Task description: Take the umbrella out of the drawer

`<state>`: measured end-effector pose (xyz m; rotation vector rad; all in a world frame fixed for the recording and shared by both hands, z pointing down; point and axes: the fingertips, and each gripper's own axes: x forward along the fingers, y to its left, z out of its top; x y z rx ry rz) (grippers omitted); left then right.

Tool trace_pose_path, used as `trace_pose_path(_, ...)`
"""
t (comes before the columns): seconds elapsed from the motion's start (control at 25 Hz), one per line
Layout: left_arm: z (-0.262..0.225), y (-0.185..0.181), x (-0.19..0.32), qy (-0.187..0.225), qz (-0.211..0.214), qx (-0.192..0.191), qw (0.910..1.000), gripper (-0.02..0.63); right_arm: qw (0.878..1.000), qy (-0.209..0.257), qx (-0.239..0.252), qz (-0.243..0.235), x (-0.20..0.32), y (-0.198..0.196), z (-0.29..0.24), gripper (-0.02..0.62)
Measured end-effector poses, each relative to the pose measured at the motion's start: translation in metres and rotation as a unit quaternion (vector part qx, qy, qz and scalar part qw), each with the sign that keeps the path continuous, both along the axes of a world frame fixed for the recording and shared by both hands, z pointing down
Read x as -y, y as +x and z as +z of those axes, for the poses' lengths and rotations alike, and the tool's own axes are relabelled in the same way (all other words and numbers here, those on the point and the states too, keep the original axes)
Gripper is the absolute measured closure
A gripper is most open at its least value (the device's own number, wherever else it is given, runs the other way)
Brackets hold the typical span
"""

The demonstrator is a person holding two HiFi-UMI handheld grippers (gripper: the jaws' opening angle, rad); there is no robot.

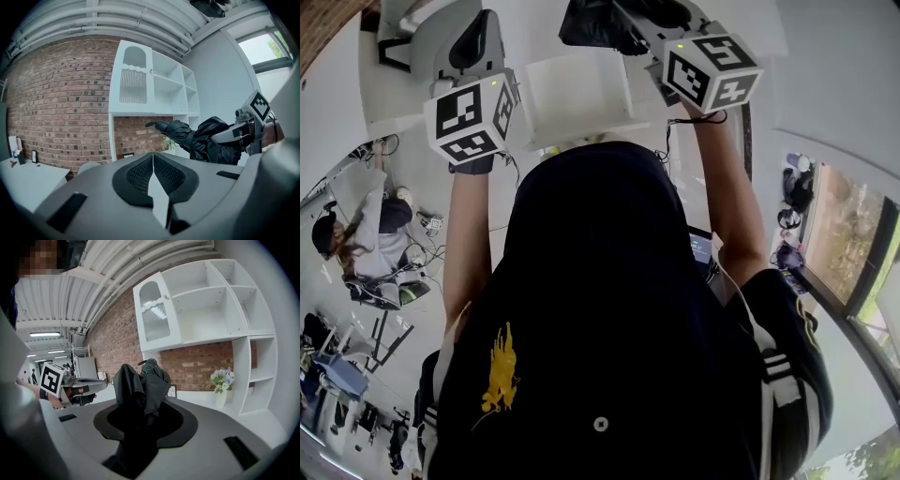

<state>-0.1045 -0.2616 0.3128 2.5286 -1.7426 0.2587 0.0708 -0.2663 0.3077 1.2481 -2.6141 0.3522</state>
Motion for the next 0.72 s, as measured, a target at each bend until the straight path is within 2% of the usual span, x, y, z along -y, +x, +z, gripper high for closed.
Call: trace_pose_path(0.72,-0.020,0.004,0.000,0.022,0.001,-0.003,0.9997,0.586,1.000,0.022,0.003,0.007,0.002,0.004,-0.019,0.436)
